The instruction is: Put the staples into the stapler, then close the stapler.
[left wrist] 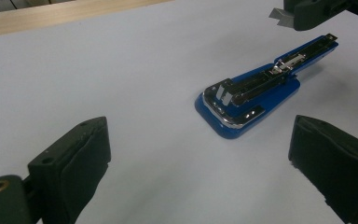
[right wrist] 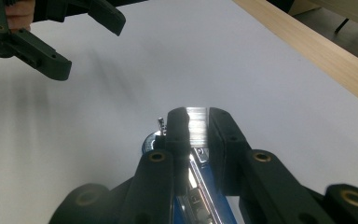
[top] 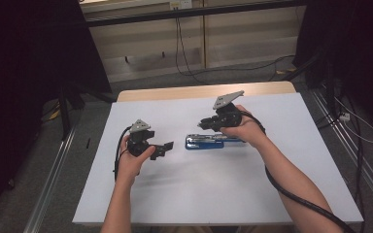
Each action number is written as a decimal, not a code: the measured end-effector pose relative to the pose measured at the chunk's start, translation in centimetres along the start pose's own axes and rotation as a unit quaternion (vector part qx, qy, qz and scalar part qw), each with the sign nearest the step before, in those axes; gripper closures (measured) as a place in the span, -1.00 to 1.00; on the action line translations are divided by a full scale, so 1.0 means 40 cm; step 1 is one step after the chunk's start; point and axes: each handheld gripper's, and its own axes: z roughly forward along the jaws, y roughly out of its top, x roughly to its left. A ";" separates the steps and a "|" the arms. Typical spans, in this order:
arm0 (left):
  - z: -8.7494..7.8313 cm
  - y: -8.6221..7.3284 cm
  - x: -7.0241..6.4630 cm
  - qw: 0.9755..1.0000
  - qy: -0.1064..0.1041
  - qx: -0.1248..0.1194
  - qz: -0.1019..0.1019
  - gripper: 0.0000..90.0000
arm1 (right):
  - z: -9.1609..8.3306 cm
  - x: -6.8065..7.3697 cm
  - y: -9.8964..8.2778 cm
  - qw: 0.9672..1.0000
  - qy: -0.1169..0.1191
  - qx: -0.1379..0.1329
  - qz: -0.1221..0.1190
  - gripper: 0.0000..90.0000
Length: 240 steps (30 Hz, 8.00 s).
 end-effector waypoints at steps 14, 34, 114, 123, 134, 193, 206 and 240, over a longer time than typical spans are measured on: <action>0.000 -0.001 0.002 1.000 0.001 0.001 -0.001 -0.88 | 0.009 -0.006 -0.002 1.000 0.002 0.005 0.000 0.76; -0.001 -0.001 0.004 1.000 0.002 0.002 -0.002 -0.88 | 0.033 -0.006 0.003 1.000 0.015 0.016 -0.014 0.76; 0.003 -0.004 0.008 1.000 0.004 0.008 -0.004 -0.88 | 0.126 -0.027 -0.017 0.991 0.090 0.063 -0.082 0.76; 0.005 -0.004 0.007 1.000 0.003 0.010 -0.004 -0.88 | 0.130 -0.028 -0.020 0.990 0.092 0.066 -0.087 0.76; 0.004 -0.004 0.009 1.000 0.004 0.008 -0.004 -0.88 | 0.139 -0.030 -0.024 0.989 0.095 0.071 -0.088 0.76; 0.007 -0.005 0.008 1.000 0.003 0.009 -0.006 -0.88 | 0.149 -0.028 -0.015 0.987 0.101 0.076 -0.097 0.76; 0.004 -0.005 0.011 1.000 0.004 0.008 -0.006 -0.88 | 0.150 -0.025 -0.019 0.992 0.086 0.054 -0.076 0.43; 0.029 -0.002 -0.003 1.000 -0.005 0.009 0.001 -0.87 | -0.081 0.018 -0.133 0.997 -0.069 0.040 0.023 -0.69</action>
